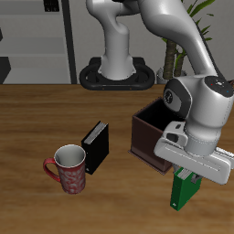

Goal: Place the yellow book into the left desk caddy's front compartment and place the green book into the left desk caddy's left compartment and place the black book into the left desk caddy's back compartment

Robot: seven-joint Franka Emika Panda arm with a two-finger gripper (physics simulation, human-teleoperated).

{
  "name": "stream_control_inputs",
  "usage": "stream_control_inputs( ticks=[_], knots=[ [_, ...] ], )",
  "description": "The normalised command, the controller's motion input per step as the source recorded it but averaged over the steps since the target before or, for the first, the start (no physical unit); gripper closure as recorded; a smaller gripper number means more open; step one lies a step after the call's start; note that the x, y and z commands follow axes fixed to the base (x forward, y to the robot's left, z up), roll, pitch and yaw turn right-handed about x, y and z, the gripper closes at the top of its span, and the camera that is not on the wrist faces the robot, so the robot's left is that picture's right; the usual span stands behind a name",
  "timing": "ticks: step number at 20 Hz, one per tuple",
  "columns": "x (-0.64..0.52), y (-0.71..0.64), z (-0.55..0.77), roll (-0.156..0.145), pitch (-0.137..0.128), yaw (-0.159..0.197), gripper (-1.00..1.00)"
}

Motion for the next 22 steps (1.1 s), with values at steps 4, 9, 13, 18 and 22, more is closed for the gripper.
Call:
stream_control_inputs(
  ticks=[4,9,13,18,22],
  knots=[
    [0.01,-0.18,0.34,-0.005,-0.063,0.059,1.0],
    [-0.07,-0.24,0.59,-0.024,-0.074,-0.006,1.0],
    [-0.25,-0.23,0.79,-0.03,-0.097,0.01,1.0],
    [-0.26,-0.18,0.66,-0.026,-0.074,0.004,1.0],
    [-0.44,-0.19,0.78,-0.007,-0.104,-0.008,1.0]
  ],
)
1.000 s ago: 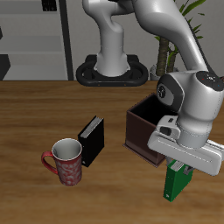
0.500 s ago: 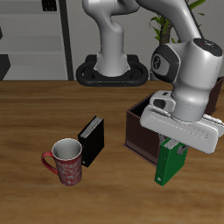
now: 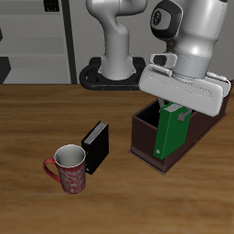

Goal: Place the yellow book into the left desk caddy's front compartment and place the green book into the left desk caddy's left compartment and place the black book into the left desk caddy's back compartment

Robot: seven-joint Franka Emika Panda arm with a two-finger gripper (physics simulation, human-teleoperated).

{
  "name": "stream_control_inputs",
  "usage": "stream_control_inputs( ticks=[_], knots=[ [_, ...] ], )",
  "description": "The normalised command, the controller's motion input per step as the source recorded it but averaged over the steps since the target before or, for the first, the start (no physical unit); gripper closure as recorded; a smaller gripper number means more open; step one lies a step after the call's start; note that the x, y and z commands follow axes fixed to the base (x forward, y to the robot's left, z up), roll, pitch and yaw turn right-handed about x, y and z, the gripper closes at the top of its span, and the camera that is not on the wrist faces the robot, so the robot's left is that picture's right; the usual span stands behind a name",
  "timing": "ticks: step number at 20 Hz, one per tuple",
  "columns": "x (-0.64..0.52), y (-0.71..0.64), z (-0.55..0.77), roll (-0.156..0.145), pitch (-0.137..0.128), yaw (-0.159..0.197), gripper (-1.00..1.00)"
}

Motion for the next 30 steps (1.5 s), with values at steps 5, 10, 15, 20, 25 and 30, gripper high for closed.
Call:
stream_control_inputs(
  ticks=[5,10,15,20,25,30],
  knots=[
    [-0.54,-0.2,0.62,-0.025,-0.044,0.001,1.0],
    [-0.54,-0.16,0.32,-0.026,-0.007,-0.046,1.0],
    [-0.74,0.14,0.23,0.018,-0.071,0.048,1.0],
    [-0.92,0.2,0.37,0.025,-0.11,-0.045,1.0],
    [-0.6,0.09,0.11,0.014,-0.05,-0.082,1.0],
    [-0.42,0.24,-0.1,0.018,-0.031,-0.012,1.0]
  ],
)
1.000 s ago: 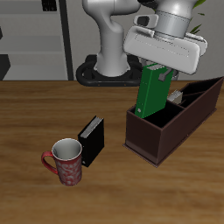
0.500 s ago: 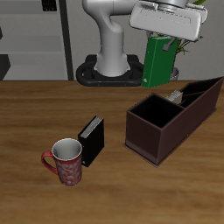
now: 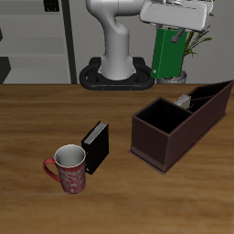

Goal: Place the yellow book into the left desk caddy's front compartment and place the green book into the left desk caddy's left compartment and place the black book into the left desk caddy's back compartment

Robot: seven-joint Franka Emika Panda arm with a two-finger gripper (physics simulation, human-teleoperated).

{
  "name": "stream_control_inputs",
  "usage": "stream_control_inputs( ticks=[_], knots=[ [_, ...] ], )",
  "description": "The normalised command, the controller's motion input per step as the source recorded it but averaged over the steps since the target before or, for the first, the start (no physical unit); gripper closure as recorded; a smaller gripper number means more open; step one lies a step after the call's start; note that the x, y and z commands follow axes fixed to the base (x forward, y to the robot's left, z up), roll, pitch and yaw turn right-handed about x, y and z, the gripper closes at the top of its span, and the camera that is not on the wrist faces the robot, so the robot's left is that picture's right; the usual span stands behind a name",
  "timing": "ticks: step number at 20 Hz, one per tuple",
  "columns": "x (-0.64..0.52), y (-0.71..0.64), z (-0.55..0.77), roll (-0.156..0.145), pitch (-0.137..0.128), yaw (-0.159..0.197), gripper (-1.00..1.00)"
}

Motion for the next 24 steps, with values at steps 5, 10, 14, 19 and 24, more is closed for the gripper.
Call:
stream_control_inputs(
  ticks=[5,10,14,19,24],
  knots=[
    [-0.53,0.32,-0.16,0.083,-0.034,-0.003,1.0],
    [-0.51,0.27,-0.25,0.044,-0.053,0.008,1.0],
    [-0.18,0.16,-0.29,0.007,0.03,-0.016,1.0],
    [-0.38,0.3,-0.28,0.048,-0.025,0.016,1.0],
    [-0.48,0.26,-0.1,0.061,-0.027,-0.016,1.0]
  ],
)
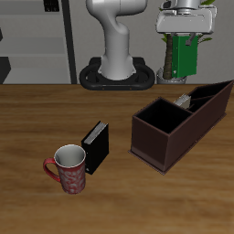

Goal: Place the yellow book into the left desk caddy's front compartment and place the green book into the left desk caddy's left compartment and place the black book into the left desk caddy's back compartment

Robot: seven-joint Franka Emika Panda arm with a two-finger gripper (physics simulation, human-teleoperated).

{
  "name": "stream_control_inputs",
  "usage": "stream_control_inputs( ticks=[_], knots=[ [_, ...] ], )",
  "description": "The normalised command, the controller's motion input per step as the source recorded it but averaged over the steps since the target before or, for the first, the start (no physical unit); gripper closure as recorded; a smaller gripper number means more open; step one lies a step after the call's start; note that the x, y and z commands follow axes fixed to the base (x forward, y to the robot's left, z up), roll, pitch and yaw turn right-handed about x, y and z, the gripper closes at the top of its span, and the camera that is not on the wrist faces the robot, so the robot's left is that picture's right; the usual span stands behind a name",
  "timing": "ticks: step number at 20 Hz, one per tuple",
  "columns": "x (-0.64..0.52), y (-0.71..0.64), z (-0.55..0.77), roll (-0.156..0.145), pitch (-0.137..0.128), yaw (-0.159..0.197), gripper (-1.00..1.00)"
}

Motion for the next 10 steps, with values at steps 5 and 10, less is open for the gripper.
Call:
stream_control_inputs(
  ticks=[5,10],
  knots=[
    [-0.44,0.22,-0.01,0.049,-0.045,0.005,1.0],
    [-0.27,0.17,-0.13,0.029,-0.009,0.011,1.0]
  ],
)
